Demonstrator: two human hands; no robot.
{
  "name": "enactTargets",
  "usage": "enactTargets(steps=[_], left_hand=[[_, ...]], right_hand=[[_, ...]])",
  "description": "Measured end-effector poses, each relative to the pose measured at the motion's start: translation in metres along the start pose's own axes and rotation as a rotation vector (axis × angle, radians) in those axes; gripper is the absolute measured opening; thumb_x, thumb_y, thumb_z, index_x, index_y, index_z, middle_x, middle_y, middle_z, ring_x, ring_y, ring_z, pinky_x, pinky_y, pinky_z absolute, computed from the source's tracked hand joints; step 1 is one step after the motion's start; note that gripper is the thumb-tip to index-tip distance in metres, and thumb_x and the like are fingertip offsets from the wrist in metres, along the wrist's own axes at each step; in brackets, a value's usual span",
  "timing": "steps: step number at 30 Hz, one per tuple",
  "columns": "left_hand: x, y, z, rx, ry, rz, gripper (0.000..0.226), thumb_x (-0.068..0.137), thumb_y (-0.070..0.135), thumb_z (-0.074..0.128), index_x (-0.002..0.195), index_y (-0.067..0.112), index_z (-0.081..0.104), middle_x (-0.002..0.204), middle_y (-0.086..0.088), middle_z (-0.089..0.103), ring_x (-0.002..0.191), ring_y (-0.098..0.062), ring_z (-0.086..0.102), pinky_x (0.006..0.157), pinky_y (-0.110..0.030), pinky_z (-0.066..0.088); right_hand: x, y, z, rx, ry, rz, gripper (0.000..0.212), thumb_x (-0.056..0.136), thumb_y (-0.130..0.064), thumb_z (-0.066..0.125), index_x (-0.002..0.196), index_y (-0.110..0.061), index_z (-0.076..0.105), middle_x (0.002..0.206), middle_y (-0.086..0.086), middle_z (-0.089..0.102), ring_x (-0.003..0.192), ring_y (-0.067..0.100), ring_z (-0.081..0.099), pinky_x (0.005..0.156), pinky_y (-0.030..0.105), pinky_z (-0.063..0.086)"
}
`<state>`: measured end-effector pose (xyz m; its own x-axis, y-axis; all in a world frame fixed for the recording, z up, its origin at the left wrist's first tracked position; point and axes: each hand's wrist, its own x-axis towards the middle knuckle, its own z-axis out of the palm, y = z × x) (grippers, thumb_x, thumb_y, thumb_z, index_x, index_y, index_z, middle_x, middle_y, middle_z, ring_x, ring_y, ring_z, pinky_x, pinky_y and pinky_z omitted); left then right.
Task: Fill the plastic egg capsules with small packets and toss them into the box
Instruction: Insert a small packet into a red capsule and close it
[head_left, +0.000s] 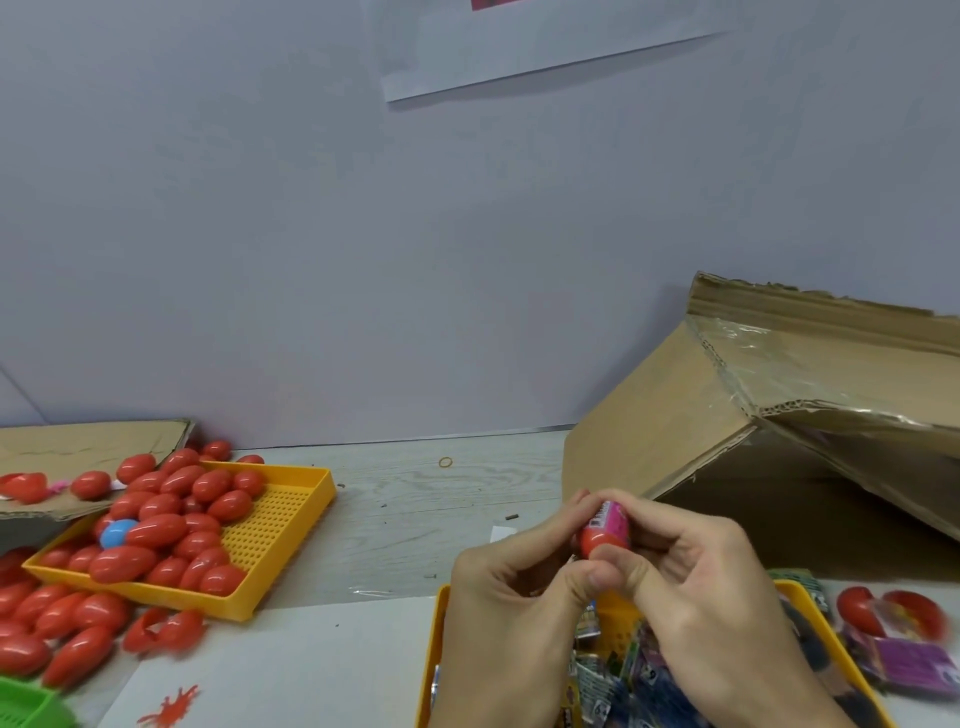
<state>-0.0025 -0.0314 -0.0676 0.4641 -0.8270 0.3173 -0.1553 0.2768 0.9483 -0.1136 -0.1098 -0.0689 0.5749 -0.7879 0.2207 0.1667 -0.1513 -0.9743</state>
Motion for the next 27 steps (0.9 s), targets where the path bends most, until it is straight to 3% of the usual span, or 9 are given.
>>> enactTargets(steps=[4,7,9,11,14,16,20,24,27], left_hand=[[0.001,-0.001,-0.002,-0.031,-0.005,-0.014,0.036,0.068,0.024,0.079,0.102,0.037,0.077,0.110,0.006,0.075,0.109,-0.011,0.069,0.092,-0.024,0.055],[0.003,0.001,-0.003,-0.088,0.003,-0.054,0.034,0.076,0.040,0.074,0.109,0.033,0.075,0.113,0.002,0.075,0.110,-0.016,0.069,0.094,-0.034,0.055],[0.003,0.001,-0.002,-0.193,0.042,-0.127,0.042,0.072,0.048,0.072,0.109,0.029,0.075,0.115,-0.002,0.074,0.111,-0.020,0.069,0.089,-0.038,0.057],[0.004,0.001,-0.002,-0.241,0.085,-0.208,0.044,0.065,0.051,0.075,0.101,0.027,0.076,0.108,-0.005,0.075,0.104,-0.025,0.071,0.079,-0.037,0.059],[0.005,-0.001,-0.002,-0.203,0.087,-0.292,0.039,0.064,0.045,0.086,0.095,0.023,0.075,0.098,-0.010,0.075,0.090,-0.032,0.074,0.067,-0.038,0.060],[0.006,-0.003,-0.003,-0.210,0.113,-0.338,0.037,0.068,0.031,0.087,0.098,0.013,0.073,0.091,-0.017,0.075,0.080,-0.036,0.074,0.064,-0.039,0.061],[0.007,0.007,-0.003,-0.515,0.114,-0.430,0.025,0.072,0.014,0.067,0.085,-0.006,0.072,0.082,-0.035,0.069,0.060,-0.039,0.069,0.053,-0.035,0.059],[0.006,0.010,-0.002,-0.685,0.111,-0.475,0.031,0.071,0.011,0.061,0.090,-0.012,0.069,0.084,-0.037,0.067,0.063,-0.037,0.070,0.051,-0.037,0.059],[0.007,0.011,-0.001,-0.758,0.133,-0.488,0.034,0.071,0.010,0.059,0.095,-0.013,0.067,0.085,-0.034,0.068,0.059,-0.034,0.069,0.050,-0.035,0.060]], right_hand=[[0.001,0.001,0.002,0.045,-0.012,-0.019,0.038,0.063,-0.031,0.073,0.100,-0.036,0.067,0.096,-0.018,0.075,0.095,0.002,0.070,0.077,0.014,0.055],[0.002,-0.002,0.005,0.102,-0.046,-0.033,0.046,0.060,-0.033,0.078,0.105,-0.028,0.070,0.098,-0.011,0.076,0.096,0.005,0.071,0.077,0.013,0.054],[0.001,0.000,0.006,-0.033,-0.011,-0.064,0.051,0.061,-0.036,0.079,0.111,-0.035,0.069,0.103,-0.015,0.074,0.100,0.005,0.069,0.080,0.019,0.055],[0.000,0.003,0.004,-0.310,0.041,-0.088,0.053,0.066,-0.041,0.081,0.114,-0.054,0.063,0.109,-0.025,0.067,0.106,-0.002,0.061,0.085,0.020,0.052],[0.000,0.001,0.006,-0.544,0.047,-0.157,0.059,0.073,-0.029,0.084,0.104,-0.070,0.053,0.112,-0.049,0.047,0.109,-0.021,0.045,0.078,0.002,0.043],[0.000,0.001,0.008,-0.578,0.022,-0.177,0.067,0.073,-0.026,0.084,0.106,-0.070,0.047,0.116,-0.051,0.042,0.112,-0.024,0.039,0.076,-0.002,0.041],[0.002,0.006,0.005,-0.446,0.037,-0.173,0.075,0.068,-0.028,0.088,0.120,-0.063,0.047,0.118,-0.037,0.054,0.111,-0.010,0.052,0.080,0.020,0.049],[0.002,0.006,0.002,-0.223,0.026,-0.141,0.060,0.064,-0.044,0.075,0.121,-0.051,0.056,0.115,-0.026,0.064,0.108,-0.001,0.061,0.079,0.029,0.054],[0.001,0.005,0.001,-0.145,0.023,-0.129,0.052,0.066,-0.044,0.068,0.118,-0.042,0.063,0.110,-0.019,0.069,0.105,0.004,0.064,0.077,0.030,0.056]])
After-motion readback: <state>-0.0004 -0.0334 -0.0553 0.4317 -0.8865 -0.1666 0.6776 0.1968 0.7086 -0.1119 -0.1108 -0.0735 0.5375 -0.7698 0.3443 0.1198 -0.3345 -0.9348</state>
